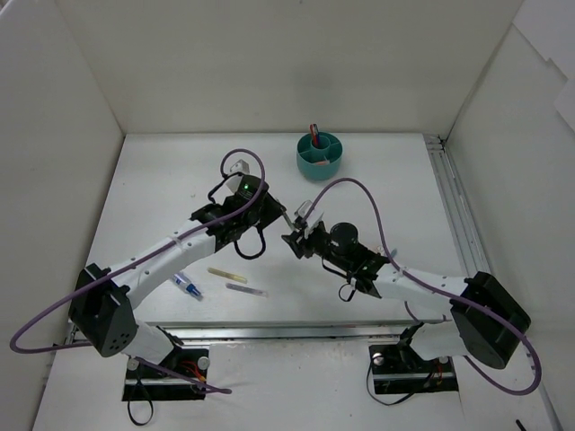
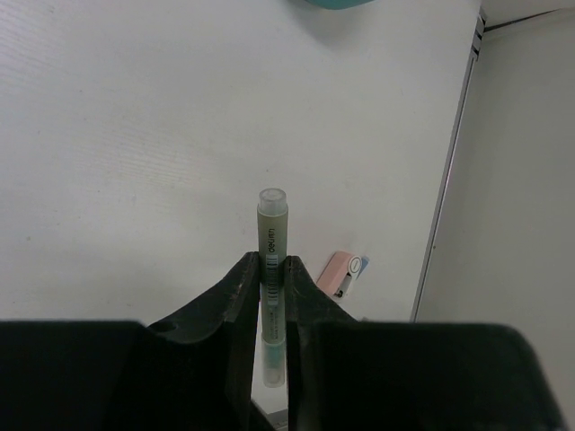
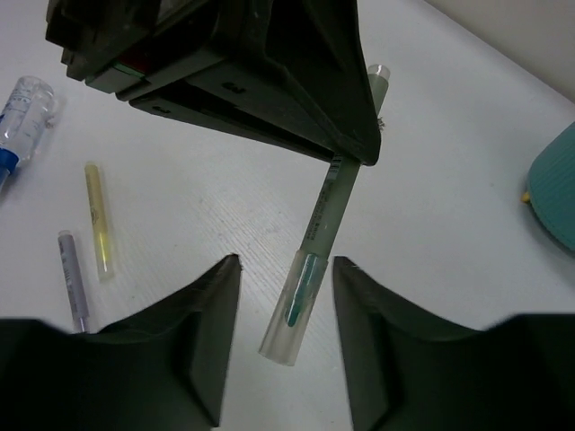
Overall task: Sort the stationery into containers
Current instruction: Pick up the pen from the center of the board.
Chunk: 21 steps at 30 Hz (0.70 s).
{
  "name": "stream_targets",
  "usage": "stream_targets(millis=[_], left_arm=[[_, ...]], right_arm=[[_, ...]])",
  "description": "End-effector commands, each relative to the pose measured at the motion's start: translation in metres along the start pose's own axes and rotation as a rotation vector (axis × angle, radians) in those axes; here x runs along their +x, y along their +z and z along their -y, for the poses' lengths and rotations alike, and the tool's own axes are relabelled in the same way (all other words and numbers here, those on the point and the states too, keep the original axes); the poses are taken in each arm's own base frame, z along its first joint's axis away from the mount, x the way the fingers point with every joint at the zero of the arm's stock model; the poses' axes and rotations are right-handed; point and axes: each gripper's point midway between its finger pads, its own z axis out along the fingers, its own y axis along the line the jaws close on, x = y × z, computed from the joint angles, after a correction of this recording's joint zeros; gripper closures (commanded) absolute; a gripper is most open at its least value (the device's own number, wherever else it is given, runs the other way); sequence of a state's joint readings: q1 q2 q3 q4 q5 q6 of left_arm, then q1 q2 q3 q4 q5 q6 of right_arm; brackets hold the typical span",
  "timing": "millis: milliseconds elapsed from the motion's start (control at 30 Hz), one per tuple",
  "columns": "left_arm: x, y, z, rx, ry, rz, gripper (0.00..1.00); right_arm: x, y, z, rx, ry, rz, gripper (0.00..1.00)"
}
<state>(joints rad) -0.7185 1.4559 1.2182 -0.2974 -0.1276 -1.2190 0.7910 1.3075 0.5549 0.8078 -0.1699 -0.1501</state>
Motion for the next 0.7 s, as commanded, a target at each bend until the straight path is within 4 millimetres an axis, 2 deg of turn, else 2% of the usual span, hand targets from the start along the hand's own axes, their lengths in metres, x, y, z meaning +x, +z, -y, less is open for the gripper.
stream_targets(millis=[0, 133, 167, 267, 300, 367, 467, 500, 533, 567, 600, 633, 667], left_arm=[[-0.015, -0.013, 0.025, 0.098, -0.046, 0.040, 1.00], [-0.017, -0.013, 0.024, 0.092, -0.043, 0.048, 1.00], [-0.016, -0.013, 0.024, 0.091, -0.043, 0.048, 1.00], [-0.015, -0.013, 0.025, 0.097, -0.030, 0.041, 1.00], [-0.016, -0.013, 0.027, 0.105, -0.027, 0.043, 1.00], [-0.017, -0.014, 0.028, 0.117, -0.005, 0.045, 0.91], [-0.015, -0.020, 0.036, 0.156, 0.044, 0.044, 0.68], [-0.016, -0.020, 0.037, 0.161, 0.060, 0.048, 0.46], [-0.017, -0.022, 0.036, 0.163, 0.095, 0.054, 0.34], [-0.020, -0.025, 0.036, 0.165, 0.109, 0.064, 0.26], [-0.022, -0.029, 0.037, 0.168, 0.126, 0.072, 0.17], [-0.026, -0.030, 0.032, 0.153, 0.133, 0.081, 0.13], [-0.032, -0.038, 0.033, 0.166, 0.176, 0.108, 0.08]], right_arm=[[-0.063, 0.005, 0.015, 0.088, 0.004, 0.190, 0.63], [-0.068, 0.003, 0.012, 0.089, -0.024, 0.209, 0.79], [-0.067, 0.004, 0.009, 0.082, -0.026, 0.209, 0.86], [-0.068, 0.004, 0.014, 0.116, -0.024, 0.206, 1.00], [-0.069, 0.003, 0.016, 0.124, -0.023, 0.208, 1.00], [-0.070, 0.001, 0.021, 0.152, -0.021, 0.210, 1.00], [-0.072, -0.002, 0.030, 0.198, -0.056, 0.207, 1.00], [-0.071, -0.003, 0.032, 0.205, -0.072, 0.197, 1.00], [-0.070, -0.005, 0.039, 0.225, -0.112, 0.187, 1.00], [-0.073, -0.008, 0.046, 0.248, -0.127, 0.184, 1.00], [-0.068, -0.009, 0.051, 0.255, -0.133, 0.151, 1.00], [-0.066, -0.013, 0.069, 0.287, -0.134, 0.131, 1.00], [-0.076, -0.016, 0.080, 0.318, -0.134, 0.135, 1.00]])
